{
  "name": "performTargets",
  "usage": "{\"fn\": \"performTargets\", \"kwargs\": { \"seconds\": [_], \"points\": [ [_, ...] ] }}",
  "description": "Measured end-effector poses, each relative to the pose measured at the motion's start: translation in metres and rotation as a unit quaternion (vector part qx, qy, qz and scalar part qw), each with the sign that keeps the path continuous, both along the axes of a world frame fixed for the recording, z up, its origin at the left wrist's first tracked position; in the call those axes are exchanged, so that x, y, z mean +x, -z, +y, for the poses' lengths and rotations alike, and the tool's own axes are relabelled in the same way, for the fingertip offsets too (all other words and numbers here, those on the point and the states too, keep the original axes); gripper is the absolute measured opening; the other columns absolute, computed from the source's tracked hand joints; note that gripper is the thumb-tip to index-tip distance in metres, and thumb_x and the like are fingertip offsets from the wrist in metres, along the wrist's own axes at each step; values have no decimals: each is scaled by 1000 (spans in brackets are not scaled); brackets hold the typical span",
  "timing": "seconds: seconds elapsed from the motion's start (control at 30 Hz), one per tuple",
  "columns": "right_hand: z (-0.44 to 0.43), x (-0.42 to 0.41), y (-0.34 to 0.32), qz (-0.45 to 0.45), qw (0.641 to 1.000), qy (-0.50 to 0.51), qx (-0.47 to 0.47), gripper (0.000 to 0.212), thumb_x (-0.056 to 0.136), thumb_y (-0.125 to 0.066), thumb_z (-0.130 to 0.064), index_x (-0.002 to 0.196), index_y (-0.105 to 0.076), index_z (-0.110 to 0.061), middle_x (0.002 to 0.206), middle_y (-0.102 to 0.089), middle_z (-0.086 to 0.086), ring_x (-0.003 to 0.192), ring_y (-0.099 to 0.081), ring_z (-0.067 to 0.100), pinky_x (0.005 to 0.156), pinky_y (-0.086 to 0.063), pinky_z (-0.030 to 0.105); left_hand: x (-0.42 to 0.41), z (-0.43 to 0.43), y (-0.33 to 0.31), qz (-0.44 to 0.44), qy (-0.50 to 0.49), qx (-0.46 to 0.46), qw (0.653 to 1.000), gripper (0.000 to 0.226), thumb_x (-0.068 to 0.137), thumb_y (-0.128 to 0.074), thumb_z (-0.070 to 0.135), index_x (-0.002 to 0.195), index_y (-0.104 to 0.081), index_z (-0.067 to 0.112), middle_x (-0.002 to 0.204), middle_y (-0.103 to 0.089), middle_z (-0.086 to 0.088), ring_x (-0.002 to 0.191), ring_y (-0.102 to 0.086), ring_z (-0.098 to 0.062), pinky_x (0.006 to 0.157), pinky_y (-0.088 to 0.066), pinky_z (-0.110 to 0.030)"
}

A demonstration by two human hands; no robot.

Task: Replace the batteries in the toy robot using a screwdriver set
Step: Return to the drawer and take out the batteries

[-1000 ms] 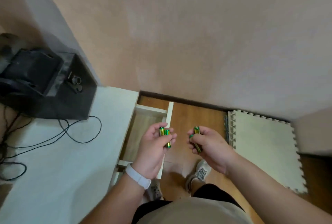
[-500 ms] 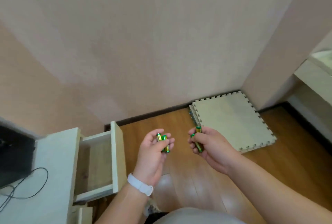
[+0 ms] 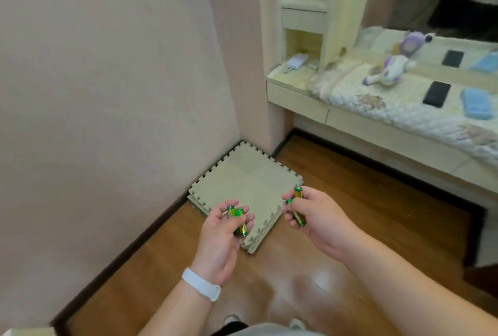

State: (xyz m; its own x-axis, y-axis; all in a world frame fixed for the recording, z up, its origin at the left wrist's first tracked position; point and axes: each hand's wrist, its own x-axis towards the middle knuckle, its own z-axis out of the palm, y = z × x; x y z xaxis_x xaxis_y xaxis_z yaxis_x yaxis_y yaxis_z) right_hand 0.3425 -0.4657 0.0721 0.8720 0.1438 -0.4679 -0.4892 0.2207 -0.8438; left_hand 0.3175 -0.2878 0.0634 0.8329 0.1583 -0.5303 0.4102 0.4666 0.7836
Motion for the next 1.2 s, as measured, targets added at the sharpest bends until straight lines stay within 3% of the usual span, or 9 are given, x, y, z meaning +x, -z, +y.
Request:
{"fn": "performTargets", "kwargs": {
  "seconds": [0.33, 0.53, 0.67, 0.83, 1.2],
  "points": [
    [-99, 43, -7, 13, 987, 156, -44, 18, 89, -50, 3, 102, -61, -2, 76, -61, 8, 65, -56, 14, 60, -47, 25, 112, -92, 6, -10, 144, -25, 989, 30, 90, -53, -16, 110, -58, 6, 100, -64, -19, 81, -69, -22, 71, -60, -26],
    [-134, 119, -7, 27, 971, 219, -88, 18, 87, -51, 3, 99, -62, -5, 79, -62, 10, 68, -57, 16, 63, -48, 28, 213, -131, 18, 4, 204, -68, 977, 29, 91, -53, -16, 110, -57, 5, 103, -63, -20, 81, -67, -23, 70, -60, -27],
    [-147, 180, -15, 31, 963, 250, -94, 18, 86, -52, 6, 97, -61, -5, 81, -60, 12, 66, -56, 17, 64, -45, 29, 288, -146, 17, 8, 232, -87, 969, 31, 92, -53, -14, 115, -58, 6, 109, -62, -20, 91, -67, -27, 82, -56, -36],
    [-161, 240, -13, 44, 951, 291, -91, 18, 88, -51, 6, 102, -61, -1, 82, -60, 13, 69, -56, 18, 64, -46, 29, 368, -168, 19, 2, 283, -80, 956, 29, 92, -54, -11, 113, -60, 8, 112, -64, -19, 93, -69, -25, 73, -58, -30],
    [-245, 267, 10, 69, 907, 414, -44, 16, 90, -48, 6, 99, -59, -2, 78, -59, 11, 64, -54, 16, 59, -44, 27, 431, -276, 23, 23, 390, -48, 919, 27, 93, -52, -13, 112, -58, 6, 107, -63, -18, 89, -68, -24, 70, -59, -30]
  ]
}}
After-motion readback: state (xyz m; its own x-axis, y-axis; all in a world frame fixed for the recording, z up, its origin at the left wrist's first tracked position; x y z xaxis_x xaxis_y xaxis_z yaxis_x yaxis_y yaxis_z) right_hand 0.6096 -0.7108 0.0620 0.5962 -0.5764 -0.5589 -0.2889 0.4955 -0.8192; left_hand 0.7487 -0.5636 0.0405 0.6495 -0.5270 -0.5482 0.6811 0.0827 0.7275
